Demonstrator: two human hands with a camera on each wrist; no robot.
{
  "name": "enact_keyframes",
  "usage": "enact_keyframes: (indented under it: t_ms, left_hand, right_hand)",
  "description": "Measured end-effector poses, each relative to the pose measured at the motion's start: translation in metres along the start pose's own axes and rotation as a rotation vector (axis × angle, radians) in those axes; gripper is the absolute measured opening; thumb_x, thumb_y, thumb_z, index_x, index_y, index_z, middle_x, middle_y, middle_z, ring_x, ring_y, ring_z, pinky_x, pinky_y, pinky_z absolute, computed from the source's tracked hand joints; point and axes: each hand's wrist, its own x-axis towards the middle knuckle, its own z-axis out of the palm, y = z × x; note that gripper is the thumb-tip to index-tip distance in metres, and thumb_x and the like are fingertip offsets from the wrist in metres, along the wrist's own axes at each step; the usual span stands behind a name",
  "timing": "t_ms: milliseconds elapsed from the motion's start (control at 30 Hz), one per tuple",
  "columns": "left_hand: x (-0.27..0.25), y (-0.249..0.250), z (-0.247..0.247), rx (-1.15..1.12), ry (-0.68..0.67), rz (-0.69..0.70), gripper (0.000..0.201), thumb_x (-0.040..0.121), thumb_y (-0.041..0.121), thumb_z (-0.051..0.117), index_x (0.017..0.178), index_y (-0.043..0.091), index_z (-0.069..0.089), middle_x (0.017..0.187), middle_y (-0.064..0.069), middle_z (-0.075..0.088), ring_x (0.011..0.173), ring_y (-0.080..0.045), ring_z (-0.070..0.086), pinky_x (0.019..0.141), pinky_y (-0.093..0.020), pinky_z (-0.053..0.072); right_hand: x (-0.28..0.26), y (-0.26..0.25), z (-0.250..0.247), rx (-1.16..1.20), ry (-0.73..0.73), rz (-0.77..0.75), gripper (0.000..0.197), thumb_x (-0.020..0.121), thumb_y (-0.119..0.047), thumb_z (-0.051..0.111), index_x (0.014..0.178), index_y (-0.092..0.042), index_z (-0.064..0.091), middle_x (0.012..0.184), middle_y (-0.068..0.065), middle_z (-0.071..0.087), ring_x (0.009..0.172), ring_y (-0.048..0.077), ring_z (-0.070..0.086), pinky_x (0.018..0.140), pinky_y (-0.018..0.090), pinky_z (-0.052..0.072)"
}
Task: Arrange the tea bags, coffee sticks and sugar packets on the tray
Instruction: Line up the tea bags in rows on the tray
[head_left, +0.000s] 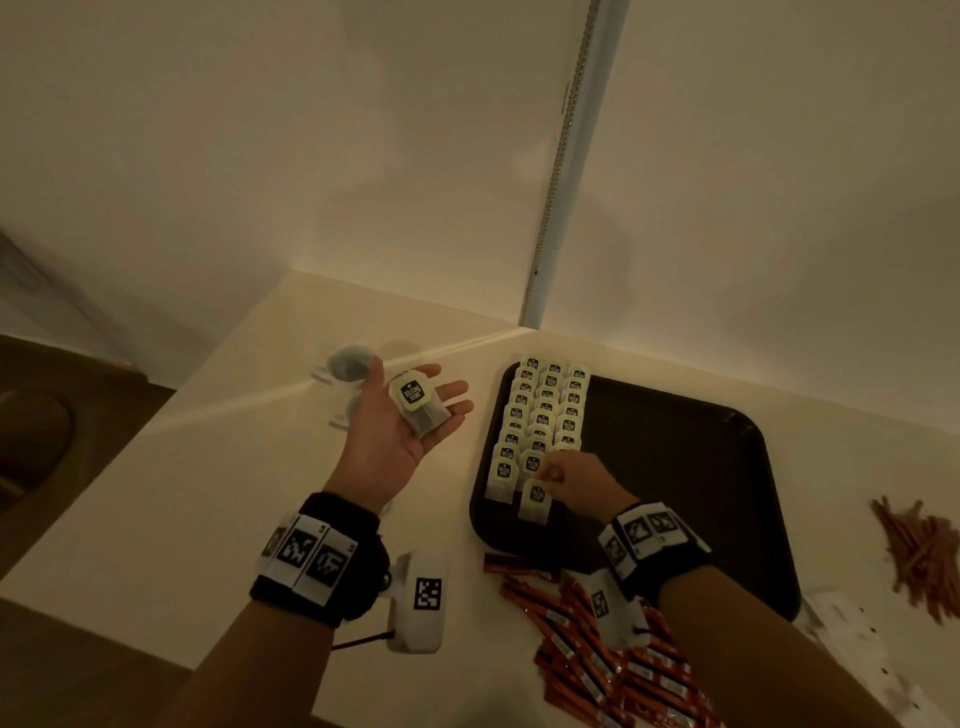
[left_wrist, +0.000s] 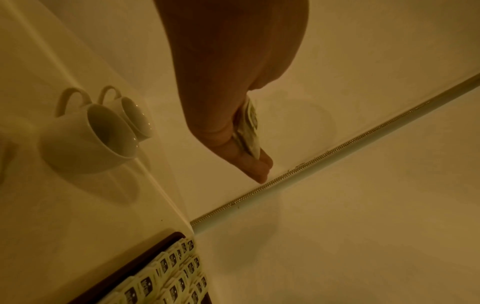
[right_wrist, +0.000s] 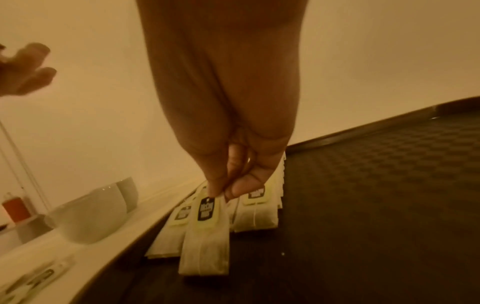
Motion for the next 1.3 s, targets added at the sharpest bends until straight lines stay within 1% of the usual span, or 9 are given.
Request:
enact_keyframes:
  t_ms: [200, 400, 533, 667, 800, 933, 1033, 1167, 1300]
  left_hand:
    - [0.002, -0.001, -0.004, 0.02, 0.012, -0.016, 0.065, 0.096, 0.061, 0.022, 0.107, 0.008, 0.058, 0.095, -0.016, 0.073, 0.083, -0.03, 0.072, 0.068, -0.032, 0.06]
    - [0.005, -0.003, -0.005, 0.023, 0.012, -0.03, 0.064, 0.097, 0.06, 0.022, 0.103, 0.008, 0.059, 0.094, -0.017, 0.073, 0.081, -0.031, 0.072, 0.065, -0.032, 0.059]
    - [0.007, -0.004, -0.003, 0.07, 0.0, -0.062, 0.067, 0.096, 0.063, 0.019, 0.108, 0.009, 0.057, 0.096, -0.02, 0.072, 0.081, -0.032, 0.071, 0.065, -0.034, 0.059]
    - [0.01, -0.005, 0.006, 0.208, -0.042, -0.116, 0.074, 0.091, 0.069, 0.012, 0.11, 0.012, 0.055, 0.097, -0.02, 0.072, 0.08, -0.032, 0.071, 0.062, -0.032, 0.058]
    - [0.014, -0.006, 0.022, 0.33, -0.141, -0.124, 0.081, 0.09, 0.07, 0.009, 0.127, 0.013, 0.053, 0.107, -0.022, 0.069, 0.089, -0.034, 0.069, 0.058, -0.029, 0.055]
    - [0.012, -0.001, 0.036, 0.399, -0.234, -0.018, 0.071, 0.087, 0.068, 0.02, 0.123, 0.018, 0.057, 0.114, -0.017, 0.068, 0.101, -0.03, 0.067, 0.064, -0.029, 0.055]
    - [0.01, 0.003, 0.041, 0.425, -0.23, 0.152, 0.048, 0.082, 0.052, 0.045, 0.109, 0.017, 0.064, 0.107, -0.008, 0.072, 0.098, -0.024, 0.069, 0.073, -0.026, 0.054]
    - [0.008, 0.006, 0.043, 0.52, -0.246, 0.267, 0.027, 0.085, 0.026, 0.061, 0.102, 0.007, 0.068, 0.103, -0.013, 0.071, 0.096, -0.022, 0.068, 0.086, -0.027, 0.054]
    - [0.012, 0.011, 0.041, 0.725, -0.22, 0.408, 0.027, 0.077, -0.001, 0.072, 0.097, 0.017, 0.068, 0.088, 0.002, 0.073, 0.084, -0.01, 0.068, 0.078, -0.02, 0.053]
  right_hand:
    - [0.014, 0.004, 0.01, 0.072, 0.12, 0.061, 0.013, 0.089, -0.009, 0.059, 0.101, -0.005, 0.064, 0.11, 0.01, 0.065, 0.103, 0.019, 0.059, 0.08, 0.019, 0.043]
    - [0.026, 0.001, 0.013, 0.076, 0.132, 0.065, 0.014, 0.089, -0.009, 0.06, 0.101, -0.005, 0.065, 0.109, 0.011, 0.065, 0.103, 0.02, 0.06, 0.09, 0.028, 0.049]
    - [0.024, -0.011, 0.003, 0.128, 0.205, 0.057, 0.018, 0.09, -0.02, 0.06, 0.103, -0.008, 0.062, 0.1, 0.004, 0.062, 0.092, 0.014, 0.057, 0.075, 0.019, 0.044]
    - [0.009, -0.063, -0.044, 0.39, 0.396, -0.199, 0.02, 0.093, -0.029, 0.055, 0.103, -0.013, 0.064, 0.099, 0.001, 0.06, 0.086, 0.009, 0.053, 0.076, 0.015, 0.043]
    - [-0.009, -0.113, -0.087, 0.333, 0.28, -0.505, 0.009, 0.087, -0.031, 0.063, 0.095, -0.027, 0.066, 0.097, -0.002, 0.057, 0.084, 0.004, 0.051, 0.073, 0.01, 0.04]
    - [-0.016, -0.129, -0.114, 0.237, 0.301, -0.601, 0.002, 0.087, -0.02, 0.065, 0.086, -0.02, 0.066, 0.086, -0.005, 0.063, 0.077, 0.006, 0.056, 0.072, 0.014, 0.044]
    - [-0.019, -0.131, -0.131, 0.257, 0.314, -0.643, 0.004, 0.088, -0.016, 0.063, 0.086, -0.018, 0.065, 0.081, -0.007, 0.065, 0.074, 0.004, 0.059, 0.069, 0.008, 0.044]
    - [-0.021, -0.126, -0.13, 0.241, 0.293, -0.636, 0.008, 0.086, -0.018, 0.065, 0.092, -0.013, 0.064, 0.08, -0.012, 0.062, 0.074, 0.005, 0.059, 0.067, 0.008, 0.042]
    - [-0.02, -0.123, -0.129, 0.31, 0.363, -0.614, 0.009, 0.086, -0.014, 0.066, 0.094, -0.012, 0.066, 0.079, -0.001, 0.063, 0.07, -0.002, 0.055, 0.066, 0.006, 0.04]
